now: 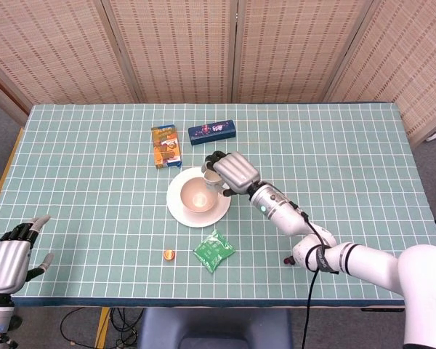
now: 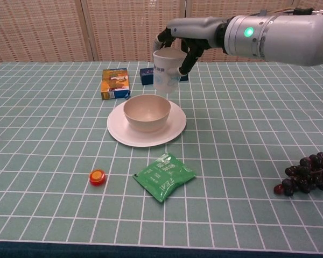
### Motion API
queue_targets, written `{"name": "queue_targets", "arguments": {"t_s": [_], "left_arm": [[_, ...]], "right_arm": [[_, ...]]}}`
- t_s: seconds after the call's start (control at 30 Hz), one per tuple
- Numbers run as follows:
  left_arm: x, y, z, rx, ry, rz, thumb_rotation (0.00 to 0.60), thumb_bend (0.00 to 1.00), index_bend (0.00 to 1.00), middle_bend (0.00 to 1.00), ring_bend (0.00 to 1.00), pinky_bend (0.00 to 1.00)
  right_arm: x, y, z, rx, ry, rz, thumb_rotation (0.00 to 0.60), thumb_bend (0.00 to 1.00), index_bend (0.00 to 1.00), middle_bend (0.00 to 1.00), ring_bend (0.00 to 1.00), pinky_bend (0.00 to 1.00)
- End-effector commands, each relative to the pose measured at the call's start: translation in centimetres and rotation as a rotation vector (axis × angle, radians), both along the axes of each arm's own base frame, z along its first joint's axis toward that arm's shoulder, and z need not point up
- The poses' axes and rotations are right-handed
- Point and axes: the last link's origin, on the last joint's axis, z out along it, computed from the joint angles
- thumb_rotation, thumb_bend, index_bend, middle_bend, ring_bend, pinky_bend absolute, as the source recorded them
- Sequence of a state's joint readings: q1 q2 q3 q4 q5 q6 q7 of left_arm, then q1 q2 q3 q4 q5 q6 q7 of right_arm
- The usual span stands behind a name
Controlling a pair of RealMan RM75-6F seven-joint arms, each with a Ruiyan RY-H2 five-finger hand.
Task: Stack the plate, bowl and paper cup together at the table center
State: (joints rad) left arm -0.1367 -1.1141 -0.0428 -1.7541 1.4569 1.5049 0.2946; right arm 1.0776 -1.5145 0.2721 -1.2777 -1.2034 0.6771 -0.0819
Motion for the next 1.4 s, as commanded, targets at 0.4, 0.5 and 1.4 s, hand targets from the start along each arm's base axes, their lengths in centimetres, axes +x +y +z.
{"name": "queue_targets", "arguments": {"t_s": [0.4,0.5,1.4], "left_arm": [[-0.8,-0.5,0.1,0.002,-0.010,0.020,0.600,0.27,0.15,0.23,0.26,0.41],[-1.1,-0.6,0.2,0.003,-0.013,0.026,0.600,0.27,0.15,0.23,0.26,0.41],[-1.4,-1.0,0.3,0.011,-0.020,0.027,0.600,0.27,0.15,0.23,0.26,0.41]], "right_arm": [[2.7,0.5,-5.1,0.049,0.090,0.061,0.600,0.34,0.33,0.25,0.18,0.43],[2.7,0.4,-5.6,0.049,0.103,0.059,0.600,0.33,0.33,0.24,0.18,0.43],[2.5,0.1,-5.7,0.057,0.135,0.033,0.600,0.26,0.11,0.10,0.08,0.27]]}}
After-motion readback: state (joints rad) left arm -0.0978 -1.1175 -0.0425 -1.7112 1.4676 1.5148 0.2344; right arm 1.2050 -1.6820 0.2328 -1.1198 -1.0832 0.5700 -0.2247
